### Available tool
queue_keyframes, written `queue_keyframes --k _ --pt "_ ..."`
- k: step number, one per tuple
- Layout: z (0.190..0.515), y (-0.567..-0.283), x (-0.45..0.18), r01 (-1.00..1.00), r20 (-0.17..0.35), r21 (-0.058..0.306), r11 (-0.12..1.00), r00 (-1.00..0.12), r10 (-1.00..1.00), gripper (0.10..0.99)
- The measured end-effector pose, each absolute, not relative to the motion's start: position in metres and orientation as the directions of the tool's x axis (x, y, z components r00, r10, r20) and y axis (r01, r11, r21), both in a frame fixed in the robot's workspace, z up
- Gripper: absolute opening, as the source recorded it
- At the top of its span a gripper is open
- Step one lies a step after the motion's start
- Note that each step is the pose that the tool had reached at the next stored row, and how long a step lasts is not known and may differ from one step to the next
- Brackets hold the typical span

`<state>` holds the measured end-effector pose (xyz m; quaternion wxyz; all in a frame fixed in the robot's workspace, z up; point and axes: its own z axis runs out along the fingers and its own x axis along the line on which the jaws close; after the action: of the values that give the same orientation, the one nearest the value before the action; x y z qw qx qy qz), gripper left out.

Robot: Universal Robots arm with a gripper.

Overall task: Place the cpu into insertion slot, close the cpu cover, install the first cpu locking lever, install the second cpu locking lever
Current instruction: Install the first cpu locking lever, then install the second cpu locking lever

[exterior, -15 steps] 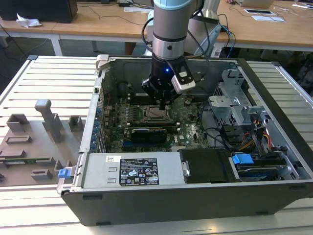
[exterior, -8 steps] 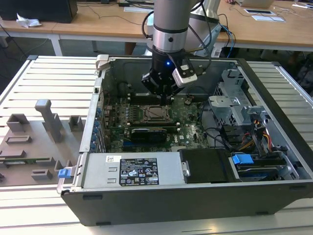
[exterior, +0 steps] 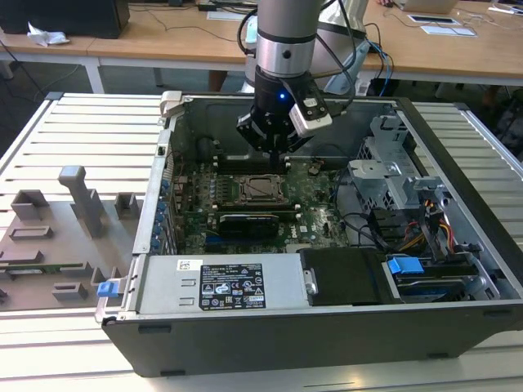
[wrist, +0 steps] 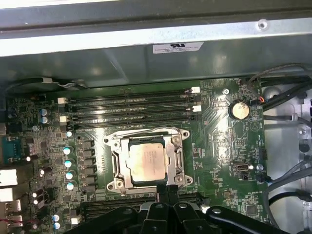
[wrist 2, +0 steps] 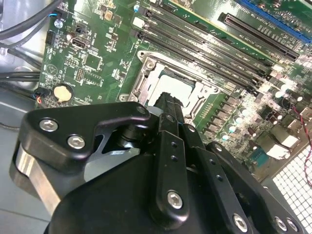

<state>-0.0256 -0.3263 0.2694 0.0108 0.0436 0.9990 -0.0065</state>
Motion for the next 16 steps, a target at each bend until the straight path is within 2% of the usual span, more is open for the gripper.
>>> queue_keyframes --k 16 --pt "0.270 -0.326 -0.005 0.087 -0.009 -0.015 0.996 -0.996 0.087 0.106"
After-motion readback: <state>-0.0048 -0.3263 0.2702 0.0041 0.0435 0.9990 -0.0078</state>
